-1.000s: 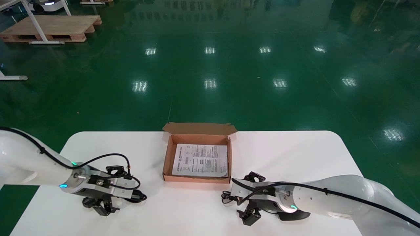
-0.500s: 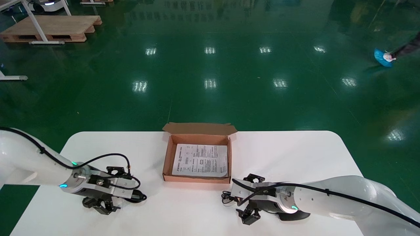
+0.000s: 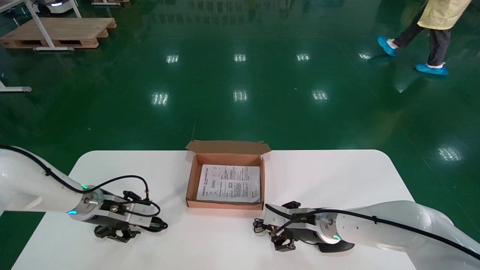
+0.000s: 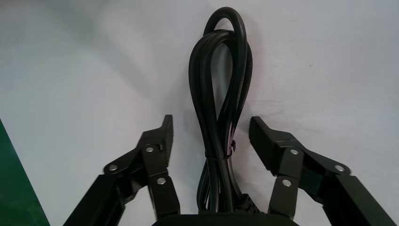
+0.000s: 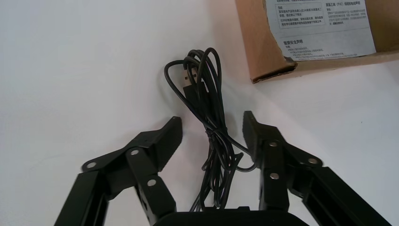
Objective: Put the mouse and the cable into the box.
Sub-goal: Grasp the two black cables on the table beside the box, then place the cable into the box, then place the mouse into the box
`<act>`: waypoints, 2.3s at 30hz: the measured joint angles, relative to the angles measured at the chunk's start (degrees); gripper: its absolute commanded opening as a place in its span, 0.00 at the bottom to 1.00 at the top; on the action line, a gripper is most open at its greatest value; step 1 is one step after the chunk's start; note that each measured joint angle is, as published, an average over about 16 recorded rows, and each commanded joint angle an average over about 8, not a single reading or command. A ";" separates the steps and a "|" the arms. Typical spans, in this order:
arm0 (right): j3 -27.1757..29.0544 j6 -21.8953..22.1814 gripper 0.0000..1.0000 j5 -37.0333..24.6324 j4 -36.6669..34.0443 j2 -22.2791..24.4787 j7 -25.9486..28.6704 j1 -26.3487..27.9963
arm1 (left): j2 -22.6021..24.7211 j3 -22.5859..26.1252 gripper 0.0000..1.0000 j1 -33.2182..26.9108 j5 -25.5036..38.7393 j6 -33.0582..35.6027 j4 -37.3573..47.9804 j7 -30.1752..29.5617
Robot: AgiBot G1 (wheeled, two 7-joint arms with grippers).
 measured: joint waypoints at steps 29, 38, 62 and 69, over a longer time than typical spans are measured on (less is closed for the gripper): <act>0.08 0.00 0.00 -0.01 0.09 0.29 0.06 0.00 | -0.12 -0.02 0.00 -0.16 -0.02 0.06 -0.46 0.38; 0.77 1.77 0.00 -1.19 0.89 2.56 1.43 1.77 | -1.02 -1.45 0.00 -2.93 -2.22 1.77 -4.32 2.88; 6.23 7.87 0.00 -4.63 9.91 13.10 12.23 12.07 | 7.87 -8.09 0.00 -4.64 -14.37 -1.27 -7.23 17.31; 6.21 7.79 0.00 -4.59 9.87 13.03 12.21 11.96 | 7.62 -7.25 0.00 -3.11 -14.03 -3.69 -9.32 17.58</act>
